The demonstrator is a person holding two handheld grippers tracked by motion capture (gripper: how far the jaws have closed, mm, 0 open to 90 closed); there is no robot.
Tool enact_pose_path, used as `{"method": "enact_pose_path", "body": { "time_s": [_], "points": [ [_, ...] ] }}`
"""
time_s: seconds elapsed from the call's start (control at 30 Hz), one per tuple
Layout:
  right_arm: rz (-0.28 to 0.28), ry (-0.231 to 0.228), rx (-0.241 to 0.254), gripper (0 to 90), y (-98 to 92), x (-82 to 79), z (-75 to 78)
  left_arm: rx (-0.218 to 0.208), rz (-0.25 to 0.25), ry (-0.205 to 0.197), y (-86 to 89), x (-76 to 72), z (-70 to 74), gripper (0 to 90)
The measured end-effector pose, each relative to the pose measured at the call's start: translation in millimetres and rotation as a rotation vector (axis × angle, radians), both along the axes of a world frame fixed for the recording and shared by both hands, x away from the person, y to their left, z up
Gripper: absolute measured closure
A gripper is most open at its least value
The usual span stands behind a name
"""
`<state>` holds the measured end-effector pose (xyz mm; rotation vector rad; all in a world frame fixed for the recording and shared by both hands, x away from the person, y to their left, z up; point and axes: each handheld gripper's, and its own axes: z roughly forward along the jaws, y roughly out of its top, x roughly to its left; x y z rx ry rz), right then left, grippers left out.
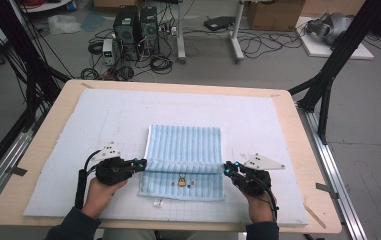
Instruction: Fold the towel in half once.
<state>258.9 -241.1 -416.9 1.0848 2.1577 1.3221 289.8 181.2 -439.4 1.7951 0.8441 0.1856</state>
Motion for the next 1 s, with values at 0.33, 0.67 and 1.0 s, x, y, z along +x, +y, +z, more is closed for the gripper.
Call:
{"method": "enact_pose_path", "body": {
  "time_s": [0.33,0.67,1.0],
  "points": [
    [0.036,-0.014,0.000,81.2,3.0,-21.4,7.3,0.002,-0.024,0.010,5.7,-15.0,0.6,86.5],
    [0.014,0.036,-0.061,54.2,1.9,-28.1,-1.6,-0.037,-0.003,0.066,15.7,-15.1,-1.9,64.5],
    [0.006,0.032,-0.050,51.8,13.5,-13.4,-6.6,-0.086,0.082,0.036,31.7,-1.8,7.0,59.1]
  ]
}}
